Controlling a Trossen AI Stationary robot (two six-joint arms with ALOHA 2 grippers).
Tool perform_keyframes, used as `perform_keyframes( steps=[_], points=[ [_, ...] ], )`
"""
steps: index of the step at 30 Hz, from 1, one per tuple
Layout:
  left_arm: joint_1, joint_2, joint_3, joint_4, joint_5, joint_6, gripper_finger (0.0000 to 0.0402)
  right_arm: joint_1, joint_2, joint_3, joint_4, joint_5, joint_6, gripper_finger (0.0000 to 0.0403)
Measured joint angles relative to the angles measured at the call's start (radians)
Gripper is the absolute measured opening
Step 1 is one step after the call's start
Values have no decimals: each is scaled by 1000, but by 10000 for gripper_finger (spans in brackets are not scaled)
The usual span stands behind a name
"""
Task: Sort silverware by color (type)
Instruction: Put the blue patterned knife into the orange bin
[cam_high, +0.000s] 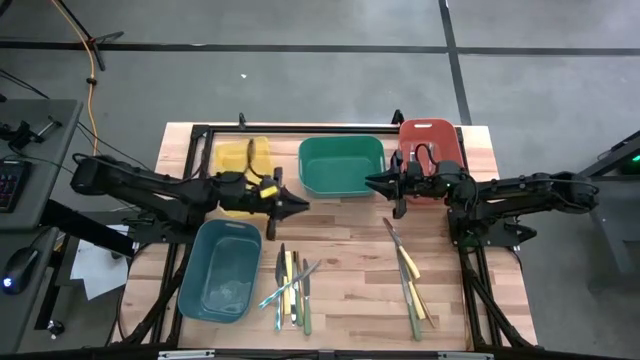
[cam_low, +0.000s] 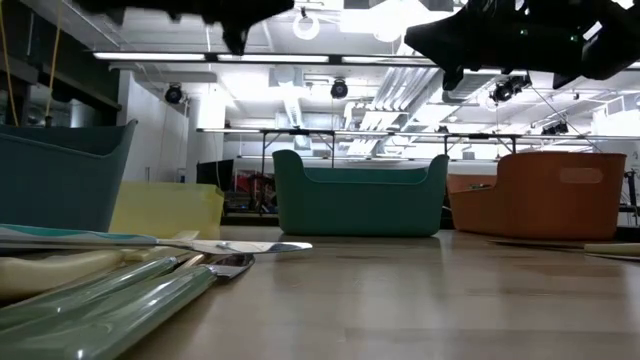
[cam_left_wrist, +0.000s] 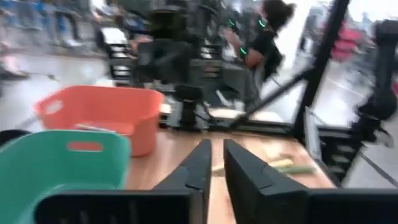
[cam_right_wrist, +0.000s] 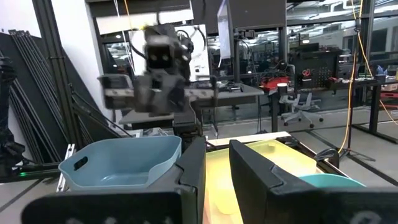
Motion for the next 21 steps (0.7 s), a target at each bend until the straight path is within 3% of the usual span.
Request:
perform_keyframes(
  steps=[6,10,21],
  points=[
    [-132,129,349,-678,-71,-59,123,0,0,0,0,0,0,58],
    [-223,232,502,-943,-71,-205,156,0,0,0,-7,0,0,58],
    [-401,455,571,-1043,-26,-602,157,0,0,0,-15,0,10,58]
  ],
)
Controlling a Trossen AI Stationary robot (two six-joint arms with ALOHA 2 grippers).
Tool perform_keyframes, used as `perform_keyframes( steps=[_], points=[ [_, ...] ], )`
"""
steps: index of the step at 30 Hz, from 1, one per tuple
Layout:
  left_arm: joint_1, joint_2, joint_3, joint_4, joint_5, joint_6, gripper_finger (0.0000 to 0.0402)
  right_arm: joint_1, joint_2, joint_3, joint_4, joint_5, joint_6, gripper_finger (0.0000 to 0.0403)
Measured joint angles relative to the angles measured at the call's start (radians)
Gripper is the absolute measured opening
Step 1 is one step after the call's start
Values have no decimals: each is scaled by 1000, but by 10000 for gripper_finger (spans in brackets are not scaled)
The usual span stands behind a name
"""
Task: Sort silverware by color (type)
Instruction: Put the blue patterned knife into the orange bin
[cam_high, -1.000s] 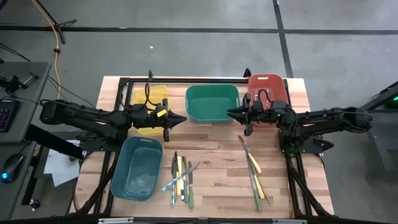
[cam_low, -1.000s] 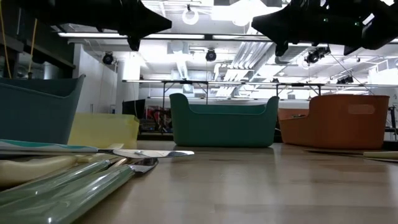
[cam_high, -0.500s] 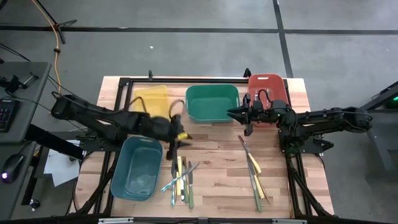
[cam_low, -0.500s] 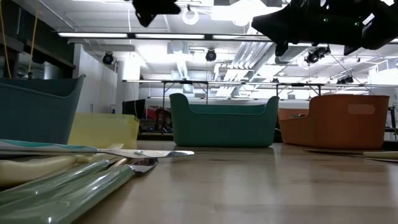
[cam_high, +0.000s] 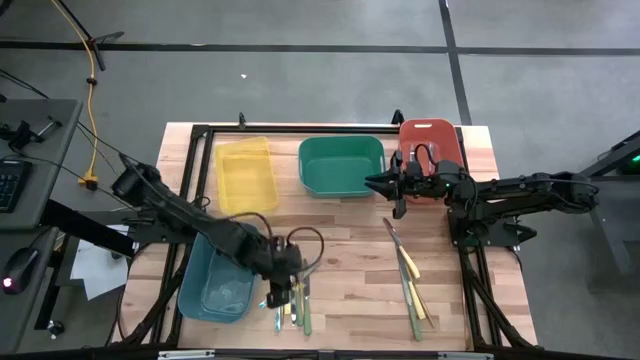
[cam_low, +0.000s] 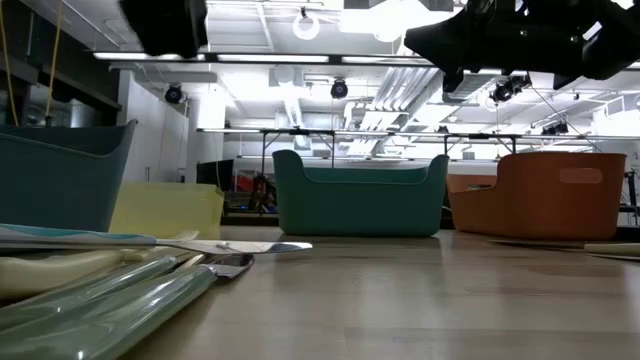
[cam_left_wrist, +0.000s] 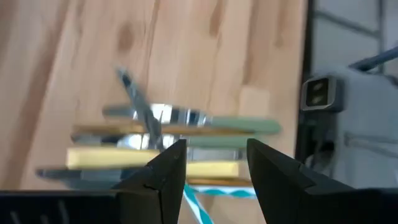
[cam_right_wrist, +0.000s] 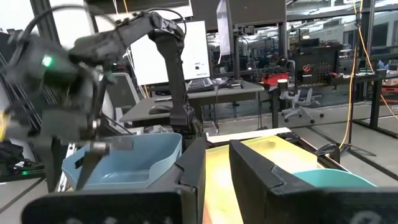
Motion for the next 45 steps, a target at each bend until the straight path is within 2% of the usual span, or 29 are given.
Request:
perform_keyframes(
  steps=[3,8,15,21,28,45],
  points=[
    [-12,68,0,-10,20,-16,157,0,0,0,0,0,0,58],
    [-28,163,-1,-15,79,73,156,0,0,0,0,1,-17,58],
    [-28,230,-1,-55,87,47,156,0,0,0,0,2,-26,58],
    [-28,232,-1,-122,75,45,156,0,0,0,0,1,-26,58],
    [-35,233,-32,-41,74,45,156,-1,0,0,-24,1,-26,58],
    [-37,232,-35,-42,75,64,156,-1,0,0,-32,1,-29,58]
  ],
)
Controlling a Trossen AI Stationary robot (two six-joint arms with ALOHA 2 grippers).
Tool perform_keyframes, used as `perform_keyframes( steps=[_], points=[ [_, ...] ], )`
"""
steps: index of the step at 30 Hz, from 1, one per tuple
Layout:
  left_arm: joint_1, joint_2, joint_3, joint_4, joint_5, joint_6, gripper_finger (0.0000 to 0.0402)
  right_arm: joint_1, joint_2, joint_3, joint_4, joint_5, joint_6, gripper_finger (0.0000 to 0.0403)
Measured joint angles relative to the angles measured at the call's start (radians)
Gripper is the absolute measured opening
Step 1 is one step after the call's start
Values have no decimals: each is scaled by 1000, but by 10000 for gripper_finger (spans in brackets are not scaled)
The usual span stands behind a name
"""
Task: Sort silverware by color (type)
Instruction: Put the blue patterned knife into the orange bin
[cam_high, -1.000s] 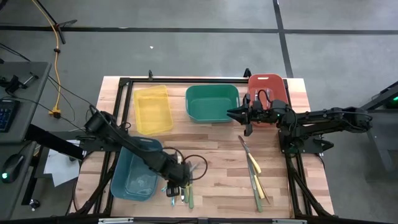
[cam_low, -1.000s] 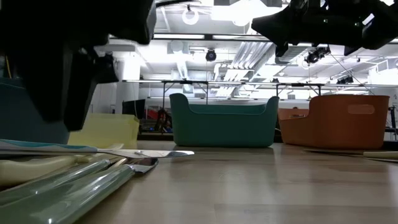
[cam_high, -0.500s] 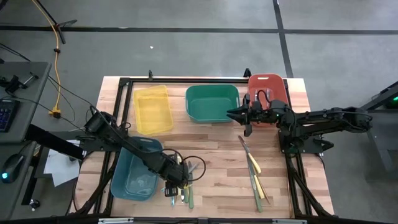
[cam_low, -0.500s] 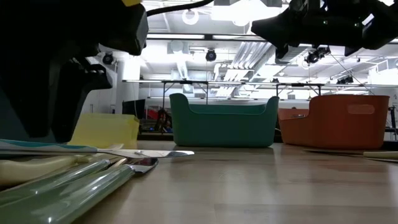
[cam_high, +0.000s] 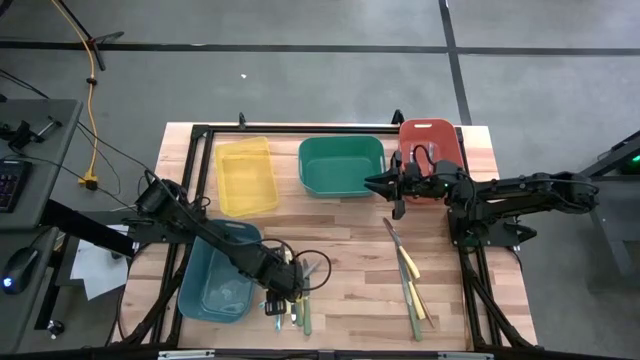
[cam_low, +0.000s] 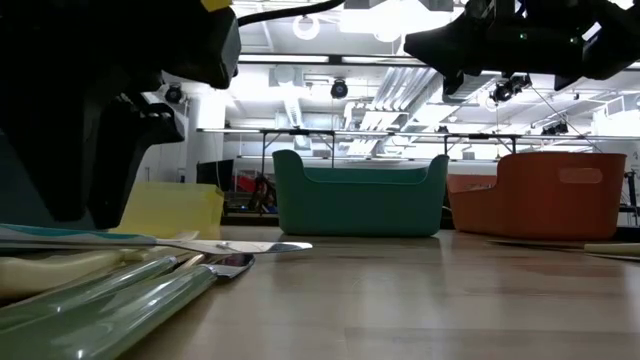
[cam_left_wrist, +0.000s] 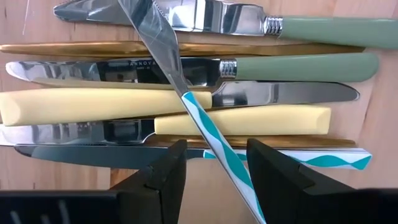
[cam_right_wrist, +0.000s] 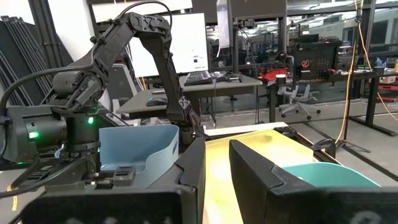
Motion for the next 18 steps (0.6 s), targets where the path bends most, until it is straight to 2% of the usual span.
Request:
perform_keyframes(
  steps=[8,18],
  points=[
    [-3,0,-67,55,-4,-42,156,0,0,0,-7,0,0,58],
    [-3,0,-71,65,-4,-37,155,0,0,0,-8,21,0,58]
  ],
)
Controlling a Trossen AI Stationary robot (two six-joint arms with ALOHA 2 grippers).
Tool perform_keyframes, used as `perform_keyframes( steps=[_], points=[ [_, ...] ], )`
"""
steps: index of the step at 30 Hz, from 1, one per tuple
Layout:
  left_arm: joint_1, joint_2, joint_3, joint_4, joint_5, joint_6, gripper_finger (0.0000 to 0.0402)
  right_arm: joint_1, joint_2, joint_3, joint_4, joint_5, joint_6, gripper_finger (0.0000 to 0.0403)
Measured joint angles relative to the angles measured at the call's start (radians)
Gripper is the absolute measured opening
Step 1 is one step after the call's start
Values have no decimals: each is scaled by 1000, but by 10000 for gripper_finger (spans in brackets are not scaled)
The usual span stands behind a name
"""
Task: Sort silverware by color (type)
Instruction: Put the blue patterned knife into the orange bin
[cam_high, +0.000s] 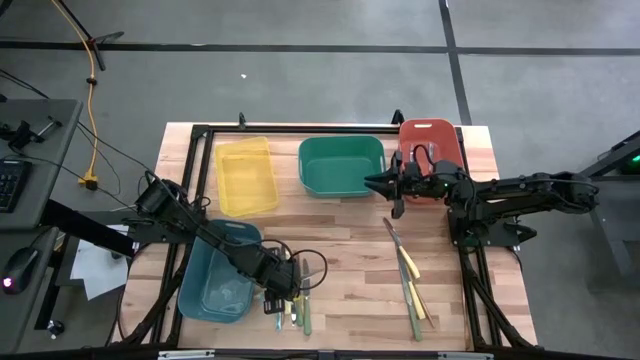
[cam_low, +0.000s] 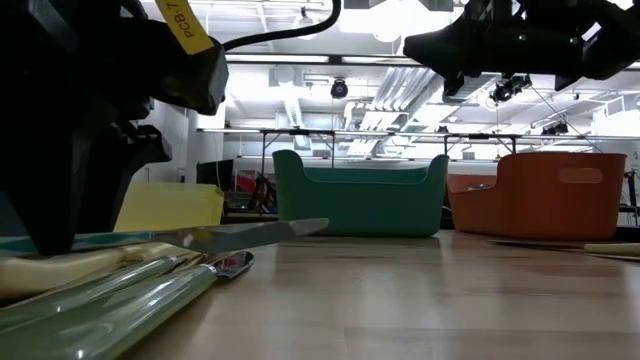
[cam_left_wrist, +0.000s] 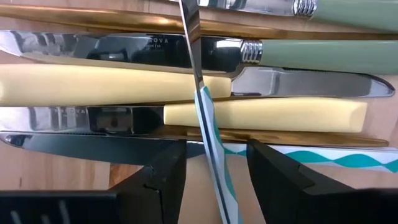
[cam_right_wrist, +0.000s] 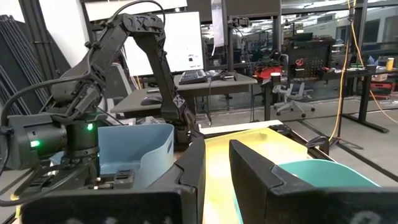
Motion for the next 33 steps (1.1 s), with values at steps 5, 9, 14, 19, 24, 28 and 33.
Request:
perform_keyframes(
  steps=[5,9,14,19,24,28,33],
  points=[
    [1,0,0,-1,-22,0,118,0,0,0,0,1,0,58],
    [7,0,0,-2,-23,-1,58,0,0,0,0,1,0,58],
    [21,-2,1,-3,-23,-6,11,0,0,0,0,1,0,58],
    [33,-6,1,-9,-15,2,16,0,0,0,0,1,0,58],
    [53,-52,12,-33,1,22,8,0,0,0,2,1,0,58],
    [85,-124,38,-58,-22,68,7,0,-2,0,15,1,0,58],
    [146,-279,66,-91,-182,140,6,0,-3,0,25,1,3,58]
  ],
)
